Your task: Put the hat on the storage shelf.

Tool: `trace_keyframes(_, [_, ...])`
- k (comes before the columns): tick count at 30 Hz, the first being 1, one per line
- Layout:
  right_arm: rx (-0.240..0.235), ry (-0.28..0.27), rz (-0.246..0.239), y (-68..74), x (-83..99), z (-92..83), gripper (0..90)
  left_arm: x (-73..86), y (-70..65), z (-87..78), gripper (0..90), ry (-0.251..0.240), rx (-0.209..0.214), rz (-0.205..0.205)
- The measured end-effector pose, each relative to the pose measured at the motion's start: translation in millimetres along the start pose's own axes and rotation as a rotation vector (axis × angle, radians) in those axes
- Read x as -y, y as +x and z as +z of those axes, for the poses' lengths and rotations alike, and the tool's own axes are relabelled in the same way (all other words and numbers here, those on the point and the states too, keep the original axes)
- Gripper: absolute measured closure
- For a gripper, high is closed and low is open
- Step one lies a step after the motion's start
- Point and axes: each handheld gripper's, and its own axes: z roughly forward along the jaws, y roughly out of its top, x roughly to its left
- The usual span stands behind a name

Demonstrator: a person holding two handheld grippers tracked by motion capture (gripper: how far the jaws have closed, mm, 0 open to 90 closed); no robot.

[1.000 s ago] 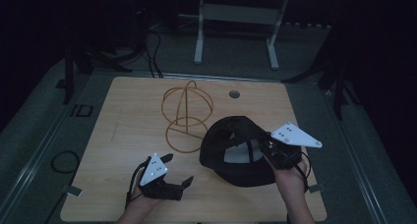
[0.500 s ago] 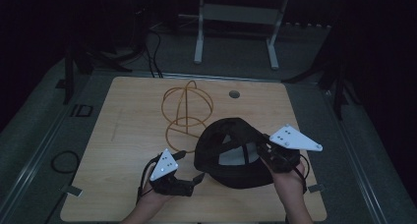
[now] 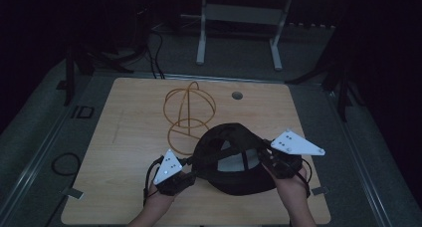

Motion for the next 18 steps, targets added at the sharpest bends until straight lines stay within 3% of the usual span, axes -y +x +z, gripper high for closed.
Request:
trace_keyframes(3, [-0.002,0.011,0.002,-1.1,4.1,-0.6,88.5,-4.7,-1.1,-2.1,85.3,-0.009,-0.052,-0.004])
trace_keyframes(4, [-0.005,0.015,0.000,-0.8,5.3,-0.6,88.5,-6.5,-0.7,-2.3,86.2,-0.008,-0.058,-0.003])
trace_keyframes(6, [-0.004,0.018,-0.003,0.1,7.5,-1.2,88.5,-9.6,-0.2,-3.5,86.9,-0.011,-0.082,-0.002])
trace_keyframes(9, [-0.007,0.012,0.005,0.4,9.5,-3.3,88.5,-11.2,0.0,-4.2,87.0,-0.015,-0.080,-0.004])
trace_keyframes(12, [-0.008,0.007,0.007,1.9,14.5,-8.3,88.5,-17.9,1.3,-9.4,87.4,-0.041,-0.116,0.006])
trace_keyframes(15, [-0.003,0.010,0.009,3.7,19.6,-11.1,88.5,-22.6,3.1,-15.8,87.4,-0.071,-0.121,0.017])
trace_keyframes(18, [0.008,0.056,0.009,5.5,38.8,-12.0,88.4,-28.8,3.1,-22.4,87.7,-0.093,-0.101,0.032])
